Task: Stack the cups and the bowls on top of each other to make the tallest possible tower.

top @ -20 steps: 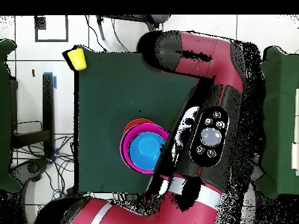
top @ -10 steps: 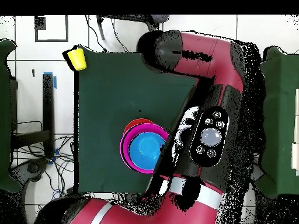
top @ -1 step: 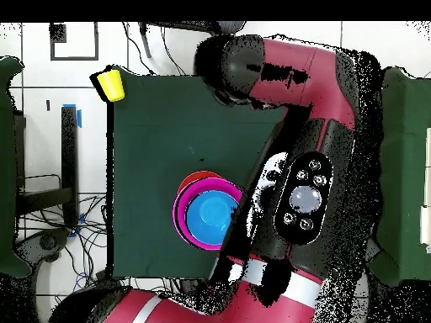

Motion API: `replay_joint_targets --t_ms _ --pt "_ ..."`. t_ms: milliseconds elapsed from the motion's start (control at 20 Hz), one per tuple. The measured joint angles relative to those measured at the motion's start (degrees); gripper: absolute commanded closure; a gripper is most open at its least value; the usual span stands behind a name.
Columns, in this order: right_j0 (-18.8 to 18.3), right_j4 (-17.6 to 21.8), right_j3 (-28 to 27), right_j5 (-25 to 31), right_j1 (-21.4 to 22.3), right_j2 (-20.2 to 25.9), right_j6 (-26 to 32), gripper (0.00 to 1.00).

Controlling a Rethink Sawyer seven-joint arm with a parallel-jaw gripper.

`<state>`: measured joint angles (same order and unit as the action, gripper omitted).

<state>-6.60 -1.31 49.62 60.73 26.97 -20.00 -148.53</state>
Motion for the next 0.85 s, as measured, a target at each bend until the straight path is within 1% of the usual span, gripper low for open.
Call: replay_joint_targets --t_ms 300,350,550,600,850 --pt "-0.01 0.01 -2.19 6.36 2.28 0.07 0.00 0.00" --pt "-0.01 0.07 -3.45 8.86 3.01 0.07 0.00 0.00" --pt "-0.01 0.15 -6.71 13.78 4.03 0.07 0.00 0.00" --pt "-0.02 0.14 -8.34 15.91 4.46 0.07 0.00 0.00" --pt "-0.02 0.13 -12.98 20.56 5.03 0.07 0.00 0.00"
